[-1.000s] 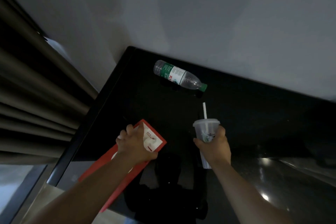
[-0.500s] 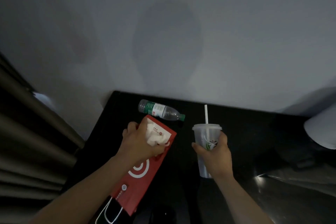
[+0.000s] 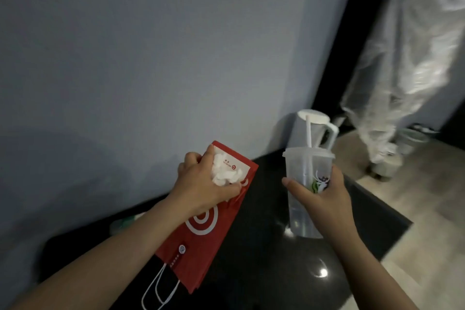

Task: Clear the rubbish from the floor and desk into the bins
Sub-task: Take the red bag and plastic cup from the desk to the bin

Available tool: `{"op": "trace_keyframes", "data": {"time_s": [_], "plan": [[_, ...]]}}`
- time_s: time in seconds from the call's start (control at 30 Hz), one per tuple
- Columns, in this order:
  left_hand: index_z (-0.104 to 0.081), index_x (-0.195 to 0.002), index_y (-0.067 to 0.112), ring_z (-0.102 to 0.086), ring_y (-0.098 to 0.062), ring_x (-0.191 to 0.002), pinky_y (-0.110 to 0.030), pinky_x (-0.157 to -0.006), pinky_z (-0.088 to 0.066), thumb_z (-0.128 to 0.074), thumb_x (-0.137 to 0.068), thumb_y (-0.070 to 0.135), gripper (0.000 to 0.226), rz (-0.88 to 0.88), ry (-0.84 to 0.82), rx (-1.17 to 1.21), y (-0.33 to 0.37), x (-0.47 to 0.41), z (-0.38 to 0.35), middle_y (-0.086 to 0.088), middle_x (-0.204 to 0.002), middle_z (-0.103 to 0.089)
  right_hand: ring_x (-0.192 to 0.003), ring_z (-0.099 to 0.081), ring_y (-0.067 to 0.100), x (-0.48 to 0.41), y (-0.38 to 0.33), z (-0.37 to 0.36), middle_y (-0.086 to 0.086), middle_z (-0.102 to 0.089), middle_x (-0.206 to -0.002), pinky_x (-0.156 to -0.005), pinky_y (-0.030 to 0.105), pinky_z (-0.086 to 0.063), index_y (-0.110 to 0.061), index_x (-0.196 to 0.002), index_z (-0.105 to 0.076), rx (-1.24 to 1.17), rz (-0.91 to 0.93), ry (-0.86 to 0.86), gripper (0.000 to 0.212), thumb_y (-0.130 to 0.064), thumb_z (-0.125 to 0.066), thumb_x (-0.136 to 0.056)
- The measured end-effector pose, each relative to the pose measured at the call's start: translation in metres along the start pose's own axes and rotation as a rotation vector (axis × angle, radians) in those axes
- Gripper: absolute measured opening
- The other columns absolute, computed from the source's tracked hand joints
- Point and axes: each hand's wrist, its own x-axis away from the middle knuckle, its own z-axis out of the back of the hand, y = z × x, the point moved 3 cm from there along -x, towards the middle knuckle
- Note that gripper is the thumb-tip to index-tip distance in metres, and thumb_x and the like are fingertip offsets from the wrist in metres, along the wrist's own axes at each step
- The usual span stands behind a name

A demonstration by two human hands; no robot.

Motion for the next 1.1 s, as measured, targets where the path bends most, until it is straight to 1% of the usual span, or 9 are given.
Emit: {"op": "trace_keyframes", "data": {"time_s": [0.1,0.2,0.33,0.47,0.57,0.63,0.7,0.8,1.1], "plan": [[-0.017,-0.142,0.037,-0.034,-0.018,-0.116,-0.038,-0.096,-0.046,-0.060,-0.056,0.073,0.102,-0.163,-0.050,0.034,0.065,-0.010,-0.017,0.006,-0.117,-0.026,-0.091,-0.060,0.006,0.008,-0.010,0.064,-0.010,-0.059,-0.105,-0.067,0.022,-0.047,-0.025,-0.123,-0.047,0.043,0.030,0.150,0.068,-0.039,-0.083,-0.067],[-0.014,-0.142,0.041,-0.034,-0.019,-0.115,-0.039,-0.095,-0.047,-0.061,-0.058,0.071,0.101,-0.303,-0.104,0.087,0.133,-0.011,-0.037,0.008,-0.117,-0.025,-0.088,-0.059,0.004,0.019,-0.017,0.128,-0.014,-0.058,-0.102,-0.066,0.021,-0.046,-0.028,-0.122,-0.046,0.079,0.042,0.293,0.068,-0.041,-0.082,-0.066],[-0.008,-0.146,0.042,-0.034,-0.018,-0.118,-0.038,-0.097,-0.045,-0.062,-0.059,0.069,0.106,-0.451,-0.184,0.173,0.221,-0.005,-0.064,0.006,-0.126,-0.024,-0.082,-0.054,0.001,0.034,-0.022,0.210,-0.021,-0.050,-0.094,-0.061,0.015,-0.038,-0.036,-0.114,-0.037,0.113,0.050,0.469,0.063,-0.030,-0.082,-0.071],[-0.003,-0.146,0.043,-0.030,-0.020,-0.124,-0.040,-0.103,-0.040,-0.053,-0.048,0.078,0.115,-0.575,-0.222,0.181,0.300,0.008,-0.098,0.010,-0.124,-0.021,-0.086,-0.055,0.003,0.046,-0.018,0.288,-0.020,-0.049,-0.098,-0.061,0.016,-0.039,-0.035,-0.120,-0.035,0.156,0.063,0.592,0.069,-0.035,-0.082,-0.069],[-0.001,-0.148,0.041,-0.028,-0.018,-0.124,-0.036,-0.103,-0.038,-0.048,-0.045,0.080,0.120,-0.645,-0.235,0.174,0.354,0.022,-0.126,0.009,-0.124,-0.021,-0.089,-0.057,0.006,0.054,-0.010,0.346,-0.014,-0.053,-0.102,-0.063,0.018,-0.042,-0.029,-0.123,-0.040,0.184,0.077,0.669,0.072,-0.039,-0.081,-0.065],[-0.001,-0.147,0.042,-0.027,-0.017,-0.123,-0.033,-0.100,-0.036,-0.045,-0.044,0.080,0.118,-0.686,-0.231,0.168,0.388,0.031,-0.144,0.010,-0.119,-0.020,-0.091,-0.058,0.008,0.059,-0.005,0.382,-0.012,-0.055,-0.103,-0.065,0.020,-0.045,-0.028,-0.124,-0.041,0.191,0.087,0.713,0.074,-0.044,-0.080,-0.063],[0.000,-0.147,0.043,-0.029,-0.018,-0.123,-0.036,-0.102,-0.037,-0.047,-0.047,0.080,0.117,-0.712,-0.226,0.167,0.418,0.037,-0.163,0.009,-0.121,-0.021,-0.091,-0.059,0.009,0.061,0.001,0.414,-0.010,-0.056,-0.104,-0.065,0.021,-0.047,-0.027,-0.125,-0.042,0.198,0.091,0.735,0.077,-0.050,-0.077,-0.060],[0.001,-0.147,0.042,-0.029,-0.018,-0.125,-0.041,-0.104,-0.039,-0.051,-0.049,0.078,0.117,-0.741,-0.267,0.193,0.458,0.043,-0.193,0.011,-0.124,-0.020,-0.088,-0.059,0.008,0.063,0.013,0.457,-0.014,-0.055,-0.101,-0.064,0.021,-0.047,-0.030,-0.123,-0.041,0.205,0.079,0.762,0.074,-0.047,-0.079,-0.061],[0.003,-0.149,0.038,-0.020,-0.018,-0.129,-0.035,-0.105,-0.030,-0.054,-0.054,0.074,0.117,-0.807,-0.324,0.152,0.555,0.017,-0.281,0.010,-0.131,-0.017,-0.090,-0.059,0.009,0.013,0.064,0.547,-0.019,-0.051,-0.101,-0.066,0.022,-0.049,-0.034,-0.125,-0.037,0.235,0.023,0.824,0.085,-0.058,-0.074,-0.053]]}}
